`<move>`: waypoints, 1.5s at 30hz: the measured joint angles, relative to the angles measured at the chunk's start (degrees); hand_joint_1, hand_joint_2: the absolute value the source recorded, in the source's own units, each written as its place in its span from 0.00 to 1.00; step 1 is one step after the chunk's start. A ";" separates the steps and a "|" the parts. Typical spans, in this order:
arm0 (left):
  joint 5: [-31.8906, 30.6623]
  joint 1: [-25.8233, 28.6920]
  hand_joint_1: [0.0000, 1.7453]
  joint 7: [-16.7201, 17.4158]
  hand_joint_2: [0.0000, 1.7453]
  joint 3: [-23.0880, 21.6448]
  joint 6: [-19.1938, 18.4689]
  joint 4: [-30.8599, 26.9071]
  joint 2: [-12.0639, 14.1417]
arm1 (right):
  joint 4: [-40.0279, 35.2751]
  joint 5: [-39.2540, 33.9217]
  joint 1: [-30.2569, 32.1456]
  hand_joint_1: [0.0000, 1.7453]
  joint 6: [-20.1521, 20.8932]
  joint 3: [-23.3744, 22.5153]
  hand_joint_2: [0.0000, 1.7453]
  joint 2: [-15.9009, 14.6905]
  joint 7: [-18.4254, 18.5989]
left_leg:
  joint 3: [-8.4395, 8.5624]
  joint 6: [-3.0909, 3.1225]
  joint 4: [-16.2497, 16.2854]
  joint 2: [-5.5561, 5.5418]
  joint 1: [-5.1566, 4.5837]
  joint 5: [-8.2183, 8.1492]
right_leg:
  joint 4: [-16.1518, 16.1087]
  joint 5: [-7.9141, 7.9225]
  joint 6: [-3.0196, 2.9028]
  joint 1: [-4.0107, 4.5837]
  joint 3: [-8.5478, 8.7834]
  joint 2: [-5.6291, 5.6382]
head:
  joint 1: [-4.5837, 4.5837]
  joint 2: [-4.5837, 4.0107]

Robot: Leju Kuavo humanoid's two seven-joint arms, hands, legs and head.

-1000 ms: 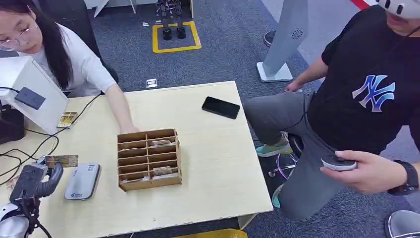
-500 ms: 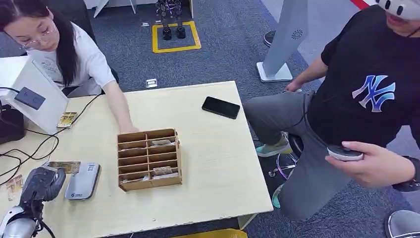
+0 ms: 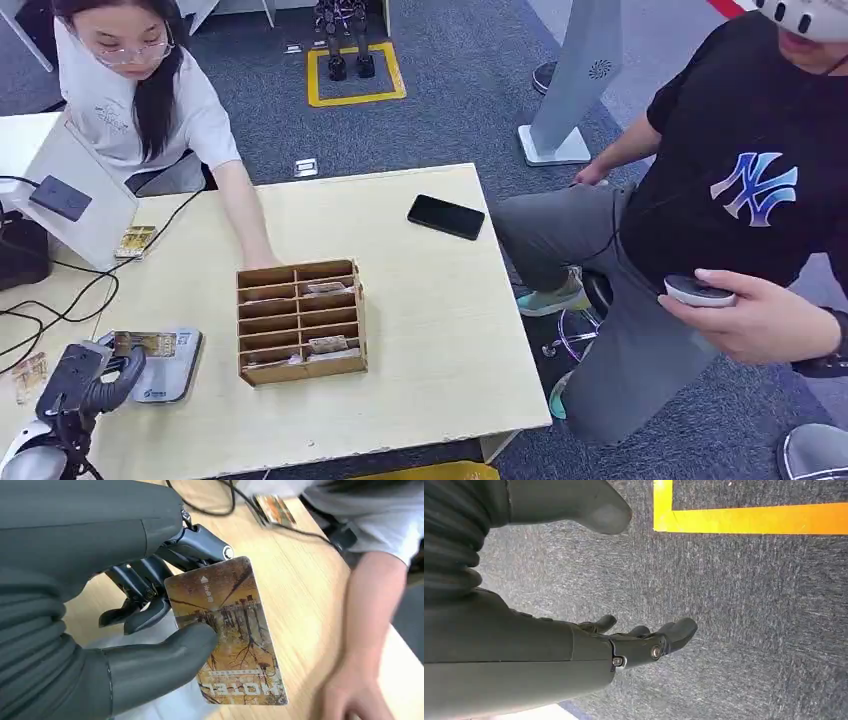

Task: Pass the card to the sensor for recognition and then transmit it.

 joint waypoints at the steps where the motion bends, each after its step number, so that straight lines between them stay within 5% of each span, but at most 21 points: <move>1: 0.06 0.49 1.00 0.29 1.00 -0.02 -0.26 -0.90 0.22 | 0.00 0.00 0.01 0.00 0.00 0.00 1.00 0.00 -0.06 | 0.01 0.00 0.00 0.02 0.00 0.00 | 0.00 0.00 0.00 0.00 -0.01 0.02 | 0.00 0.00; 16: -1.73 2.75 1.00 1.05 1.00 -0.11 -0.56 -5.16 1.86 | 0.00 0.00 0.00 0.00 0.00 0.00 1.00 0.00 -0.13 | 0.01 0.00 0.00 0.01 0.00 0.00 | 0.00 0.00 0.00 0.00 0.01 0.01 | 0.02 0.00; 23: -10.65 3.60 1.00 2.27 1.00 -2.49 5.58 -5.24 2.38 | 0.00 0.09 -0.01 0.00 0.09 0.00 1.00 0.00 0.13 | 0.00 0.00 0.00 0.01 0.00 0.00 | 0.00 -0.01 0.00 0.00 0.00 0.01 | 0.00 0.00; 45: -19.72 2.73 1.00 4.54 1.00 -6.34 13.73 -3.06 0.41 | 0.00 0.85 -0.01 0.00 0.09 0.02 1.00 0.00 0.28 | 0.06 0.00 0.00 0.00 0.00 0.00 | 0.00 -0.01 0.00 0.00 0.05 -0.01 | 0.00 0.00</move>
